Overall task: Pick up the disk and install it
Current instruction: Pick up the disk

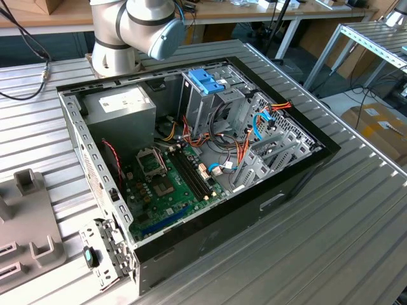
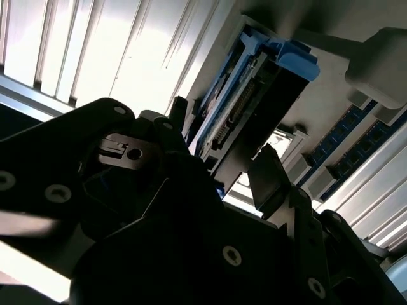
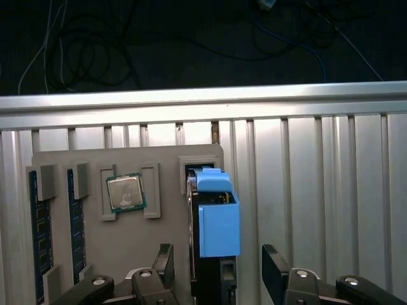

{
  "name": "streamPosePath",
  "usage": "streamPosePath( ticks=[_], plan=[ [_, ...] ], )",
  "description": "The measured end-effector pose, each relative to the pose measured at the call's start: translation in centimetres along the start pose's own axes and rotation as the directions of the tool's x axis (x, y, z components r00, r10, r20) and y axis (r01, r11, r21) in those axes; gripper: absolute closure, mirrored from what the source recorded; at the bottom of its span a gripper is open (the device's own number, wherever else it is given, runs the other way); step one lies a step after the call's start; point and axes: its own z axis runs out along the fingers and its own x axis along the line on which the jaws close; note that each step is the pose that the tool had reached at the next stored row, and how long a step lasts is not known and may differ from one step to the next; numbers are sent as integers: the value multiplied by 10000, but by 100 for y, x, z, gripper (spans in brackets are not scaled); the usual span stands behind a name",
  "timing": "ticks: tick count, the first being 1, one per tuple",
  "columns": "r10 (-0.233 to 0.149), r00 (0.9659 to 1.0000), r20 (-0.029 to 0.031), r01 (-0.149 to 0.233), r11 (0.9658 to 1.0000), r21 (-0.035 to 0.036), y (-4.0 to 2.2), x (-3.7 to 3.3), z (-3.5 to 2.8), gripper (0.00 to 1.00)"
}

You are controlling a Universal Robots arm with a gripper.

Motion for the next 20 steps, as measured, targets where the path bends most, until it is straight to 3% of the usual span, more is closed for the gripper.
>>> streamPosePath(
  ticks=[11, 16, 20],
  plan=[
    [0, 10000, 0, 0, 10000, 0, 1, 0, 10, 36],
    [0, 10000, -1, 0, 10000, -1, 1, 0, 13, 65],
    [0, 10000, -1, 0, 10000, 0, 1, 0, 16, 65]
  ],
)
